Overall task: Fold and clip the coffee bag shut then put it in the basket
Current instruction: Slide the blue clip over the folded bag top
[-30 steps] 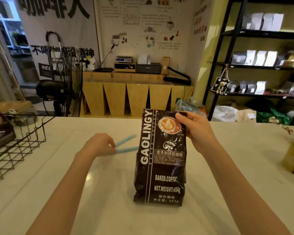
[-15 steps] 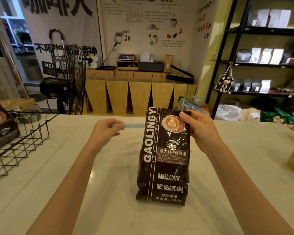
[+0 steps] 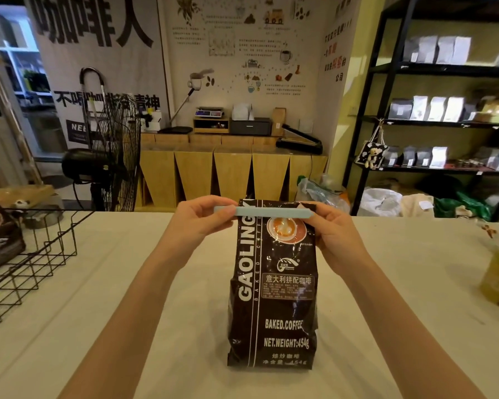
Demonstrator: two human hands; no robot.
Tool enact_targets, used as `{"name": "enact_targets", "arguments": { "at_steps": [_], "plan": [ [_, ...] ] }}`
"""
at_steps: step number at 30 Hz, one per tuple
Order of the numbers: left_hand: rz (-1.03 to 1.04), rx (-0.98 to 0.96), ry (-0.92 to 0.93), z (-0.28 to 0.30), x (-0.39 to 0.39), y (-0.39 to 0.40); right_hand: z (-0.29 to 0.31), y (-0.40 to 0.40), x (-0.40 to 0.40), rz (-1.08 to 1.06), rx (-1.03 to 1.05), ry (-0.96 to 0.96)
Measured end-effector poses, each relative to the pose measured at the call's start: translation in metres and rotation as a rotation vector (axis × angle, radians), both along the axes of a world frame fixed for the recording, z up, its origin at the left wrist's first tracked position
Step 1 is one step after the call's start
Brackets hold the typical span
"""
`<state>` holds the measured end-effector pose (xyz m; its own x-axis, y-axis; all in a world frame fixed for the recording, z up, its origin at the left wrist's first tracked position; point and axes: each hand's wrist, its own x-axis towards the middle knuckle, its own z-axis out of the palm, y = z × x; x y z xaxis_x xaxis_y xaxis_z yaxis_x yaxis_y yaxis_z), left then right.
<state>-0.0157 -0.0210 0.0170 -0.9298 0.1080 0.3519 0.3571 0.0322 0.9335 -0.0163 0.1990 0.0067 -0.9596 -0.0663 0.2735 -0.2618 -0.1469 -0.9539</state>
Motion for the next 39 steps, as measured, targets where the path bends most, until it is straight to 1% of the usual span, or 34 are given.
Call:
{"name": "enact_targets", "arguments": {
  "at_steps": [8, 12, 19, 23, 26, 30, 31, 33, 36, 39],
  "plan": [
    [-0.052, 0.087, -0.009, -0.001, 0.005, 0.013, 0.000, -0.001, 0.002, -0.001, -0.016, 0.015],
    [-0.054, 0.086, -0.021, -0.001, 0.009, 0.019, 0.001, 0.000, 0.003, -0.003, -0.022, 0.024],
    [-0.018, -0.014, 0.028, 0.003, 0.014, 0.023, 0.002, 0.000, 0.006, -0.010, -0.013, 0.026],
    [-0.008, -0.071, 0.050, 0.007, 0.015, 0.023, 0.004, 0.002, 0.009, 0.031, 0.026, 0.025],
    [-0.008, -0.089, 0.059, 0.009, 0.015, 0.022, 0.006, 0.005, 0.010, 0.056, 0.098, 0.034],
    [-0.013, -0.062, 0.061, 0.009, 0.015, 0.019, 0.011, 0.009, 0.008, 0.180, 0.154, -0.062],
    [-0.010, -0.058, 0.062, 0.009, 0.015, 0.019, 0.012, 0.010, 0.009, 0.200, 0.166, -0.059],
    [0.001, -0.068, 0.062, 0.009, 0.015, 0.018, 0.012, 0.014, 0.009, 0.178, 0.192, -0.009],
    [0.032, -0.090, 0.065, 0.007, 0.014, 0.018, 0.011, 0.023, 0.009, 0.054, 0.227, 0.107],
    [0.065, -0.086, 0.068, 0.005, 0.014, 0.018, 0.008, 0.029, 0.008, 0.038, 0.249, 0.121]
  ]
}}
